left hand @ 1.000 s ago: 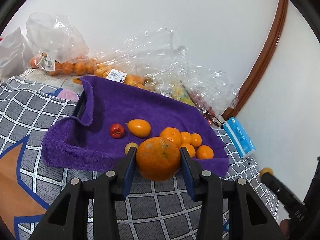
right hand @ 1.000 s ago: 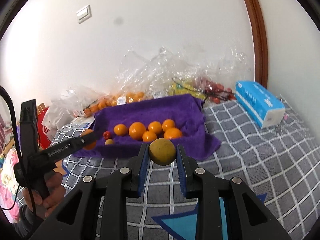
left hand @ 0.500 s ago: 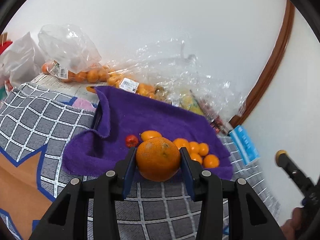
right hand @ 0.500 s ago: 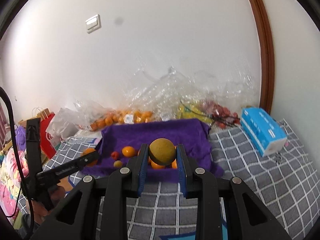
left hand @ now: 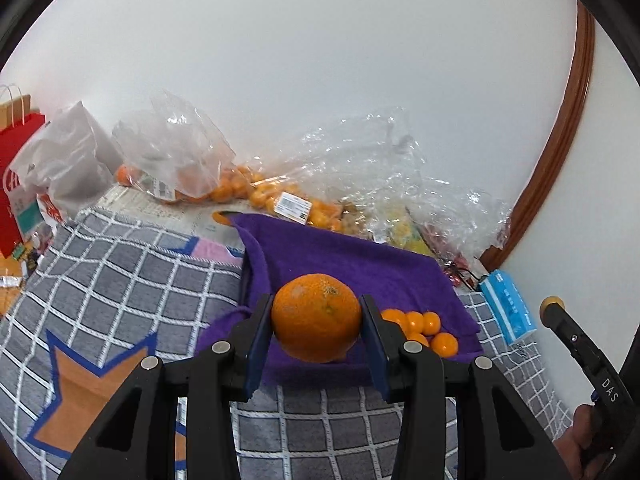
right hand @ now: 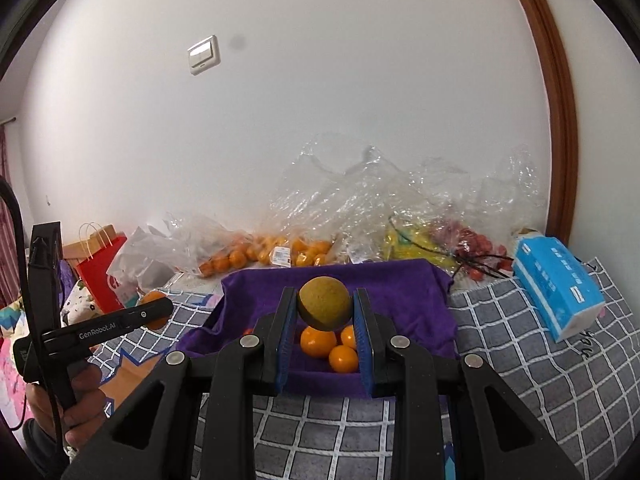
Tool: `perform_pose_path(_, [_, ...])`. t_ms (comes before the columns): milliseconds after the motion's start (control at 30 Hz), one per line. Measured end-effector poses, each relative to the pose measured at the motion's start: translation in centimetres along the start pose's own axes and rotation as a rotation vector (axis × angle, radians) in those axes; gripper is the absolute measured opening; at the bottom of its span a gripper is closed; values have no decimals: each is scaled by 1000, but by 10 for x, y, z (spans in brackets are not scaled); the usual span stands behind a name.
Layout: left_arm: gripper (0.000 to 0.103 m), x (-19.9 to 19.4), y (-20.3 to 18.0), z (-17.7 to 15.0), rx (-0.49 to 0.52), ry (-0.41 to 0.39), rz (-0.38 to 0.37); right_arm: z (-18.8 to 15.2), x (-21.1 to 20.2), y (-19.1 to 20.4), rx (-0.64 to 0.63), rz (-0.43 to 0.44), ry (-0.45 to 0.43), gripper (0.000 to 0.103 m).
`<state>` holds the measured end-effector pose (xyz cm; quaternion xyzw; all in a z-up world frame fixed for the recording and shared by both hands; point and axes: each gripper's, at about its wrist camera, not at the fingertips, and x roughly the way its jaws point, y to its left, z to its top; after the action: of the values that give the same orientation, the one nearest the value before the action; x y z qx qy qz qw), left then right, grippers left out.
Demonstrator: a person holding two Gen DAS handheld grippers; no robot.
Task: Organize fruits
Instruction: 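Carry both held fruits up and over the purple towel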
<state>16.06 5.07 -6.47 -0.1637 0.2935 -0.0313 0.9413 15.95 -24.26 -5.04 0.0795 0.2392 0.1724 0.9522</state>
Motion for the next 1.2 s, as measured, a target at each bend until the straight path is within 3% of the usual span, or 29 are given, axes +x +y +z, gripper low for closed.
perform_pose_path(833, [40,49,-5,24,14,49,42,29,48,-20,27,-5,-27,28])
perform_pose_path(1200, [40,84,-12,30,13,85,39,25,81,-43,61,-30,15,28])
